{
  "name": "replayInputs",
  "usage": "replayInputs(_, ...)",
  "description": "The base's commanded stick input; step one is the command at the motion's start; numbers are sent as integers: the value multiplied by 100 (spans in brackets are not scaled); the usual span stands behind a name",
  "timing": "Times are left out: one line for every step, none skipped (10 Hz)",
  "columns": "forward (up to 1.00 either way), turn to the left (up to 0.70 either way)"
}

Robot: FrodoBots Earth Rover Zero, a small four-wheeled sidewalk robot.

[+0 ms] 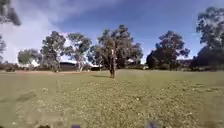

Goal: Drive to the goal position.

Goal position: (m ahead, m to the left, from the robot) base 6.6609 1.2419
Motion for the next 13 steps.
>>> replayInputs(70, -3)
replayInputs(70, -5)
replayInputs(70, -7)
replayInputs(70, -12)
replayInputs(70, -27)
replayInputs(70, -33)
replayInputs(70, -33)
replayInputs(70, -30)
replayInputs(70, -26)
replayInputs(70, -20)
replayInputs(70, -14)
replayInputs(70, -8)
replayInputs(70, -2)
